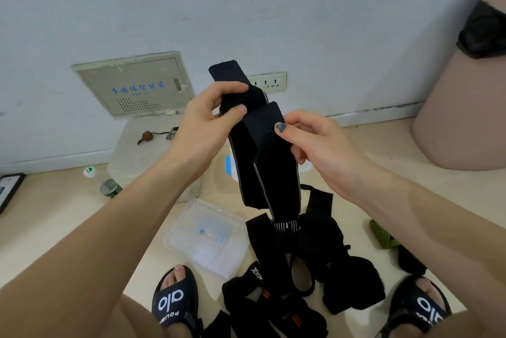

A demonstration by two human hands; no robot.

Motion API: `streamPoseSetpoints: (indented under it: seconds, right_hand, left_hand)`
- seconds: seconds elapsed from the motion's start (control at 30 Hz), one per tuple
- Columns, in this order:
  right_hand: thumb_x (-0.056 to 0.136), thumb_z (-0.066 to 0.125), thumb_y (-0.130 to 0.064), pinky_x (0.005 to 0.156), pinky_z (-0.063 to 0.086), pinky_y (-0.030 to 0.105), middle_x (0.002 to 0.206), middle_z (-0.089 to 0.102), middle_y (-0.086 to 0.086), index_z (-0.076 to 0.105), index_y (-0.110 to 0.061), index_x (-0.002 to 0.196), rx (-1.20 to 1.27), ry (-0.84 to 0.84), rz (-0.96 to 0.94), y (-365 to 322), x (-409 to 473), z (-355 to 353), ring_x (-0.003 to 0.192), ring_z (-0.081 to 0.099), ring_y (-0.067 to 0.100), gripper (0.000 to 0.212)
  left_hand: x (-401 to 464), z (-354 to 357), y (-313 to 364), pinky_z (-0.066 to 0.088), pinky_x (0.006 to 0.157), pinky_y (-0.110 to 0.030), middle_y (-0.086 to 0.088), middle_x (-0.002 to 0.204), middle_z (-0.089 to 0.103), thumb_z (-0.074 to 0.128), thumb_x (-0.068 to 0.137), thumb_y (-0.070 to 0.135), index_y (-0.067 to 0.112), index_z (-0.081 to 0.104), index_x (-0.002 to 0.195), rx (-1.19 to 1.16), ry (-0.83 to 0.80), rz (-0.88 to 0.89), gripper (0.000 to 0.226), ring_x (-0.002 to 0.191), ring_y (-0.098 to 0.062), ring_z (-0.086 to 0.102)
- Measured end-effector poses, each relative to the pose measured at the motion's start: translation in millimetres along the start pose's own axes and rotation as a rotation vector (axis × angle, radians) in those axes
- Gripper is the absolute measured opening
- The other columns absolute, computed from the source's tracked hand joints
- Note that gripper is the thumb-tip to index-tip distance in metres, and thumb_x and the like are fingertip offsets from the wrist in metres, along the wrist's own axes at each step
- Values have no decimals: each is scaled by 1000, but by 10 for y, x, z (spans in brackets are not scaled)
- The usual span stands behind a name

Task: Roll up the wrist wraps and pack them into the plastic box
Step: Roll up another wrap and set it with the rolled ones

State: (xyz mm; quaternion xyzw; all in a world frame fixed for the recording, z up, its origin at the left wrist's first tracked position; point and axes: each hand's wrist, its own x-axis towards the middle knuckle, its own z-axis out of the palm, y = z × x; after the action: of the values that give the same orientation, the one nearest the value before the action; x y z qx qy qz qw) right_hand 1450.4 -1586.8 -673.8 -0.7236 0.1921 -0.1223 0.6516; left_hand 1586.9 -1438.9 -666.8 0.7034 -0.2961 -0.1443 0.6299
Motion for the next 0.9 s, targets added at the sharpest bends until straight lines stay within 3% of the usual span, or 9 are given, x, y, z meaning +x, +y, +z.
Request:
streamPoseSetpoints:
  seconds: [0.1, 0.27, 0.37, 0.43, 0.53, 0.7, 0.9]
  right_hand:
    - [102, 63, -20, 66, 48, 26, 76, 59, -2, 69, -10, 98, 40, -12, 6, 12, 15, 15, 67, 56, 13, 13]
    - [102, 62, -16, 67, 53, 25, 79, 60, 1, 67, -11, 89, 140, -41, 27, 19, 9, 68, 70, 63, 18, 15]
    - [102, 63, -18, 68, 54, 25, 81, 60, -1, 68, -14, 88, 189, -40, 48, 32, 13, 92, 70, 65, 18, 15]
    - [102, 64, -20, 68, 54, 25, 84, 59, -1, 69, -14, 91, 214, -30, 60, 29, 14, 100, 70, 64, 18, 13]
    - [101, 64, -21, 67, 53, 26, 85, 57, -2, 69, -14, 91, 245, -11, 74, 22, 17, 106, 68, 63, 18, 13]
    - [101, 65, -21, 65, 53, 27, 88, 57, -2, 68, -16, 90, 255, 16, 95, 14, 30, 100, 63, 62, 15, 13]
    - [101, 65, -22, 65, 51, 27, 87, 56, -2, 69, -15, 92, 216, 31, 99, 26, 48, 93, 63, 60, 15, 12]
  left_hand:
    - [2, -4, -8, 60, 92, -36, 2, 112, 73, 67, 89, -9, 21, 68, 118, 18, -6, 22, 41, 102, -16, 71]
    - [21, 17, -24, 51, 105, -55, 5, 111, 75, 62, 96, 4, 29, 77, 105, 17, 30, 18, 30, 114, -25, 67]
    - [5, 73, -15, 49, 106, -58, 5, 113, 75, 57, 99, 5, 32, 77, 105, 2, 8, 8, 34, 116, -28, 65]
    - [-11, 111, 5, 55, 101, -49, 6, 110, 76, 51, 103, 4, 27, 75, 109, -18, -9, -12, 34, 110, -21, 68]
    - [-37, 155, 52, 57, 83, -31, 3, 107, 76, 45, 106, 5, 19, 73, 113, -88, -33, -63, 32, 101, -14, 70]
    - [-41, 173, 85, 57, 91, -37, -3, 116, 75, 42, 109, 15, 17, 74, 111, -158, -42, -105, 32, 107, -19, 69]
    - [-44, 182, 67, 57, 82, -27, -2, 106, 74, 53, 105, 8, 14, 71, 116, -165, -62, -86, 22, 99, -14, 71]
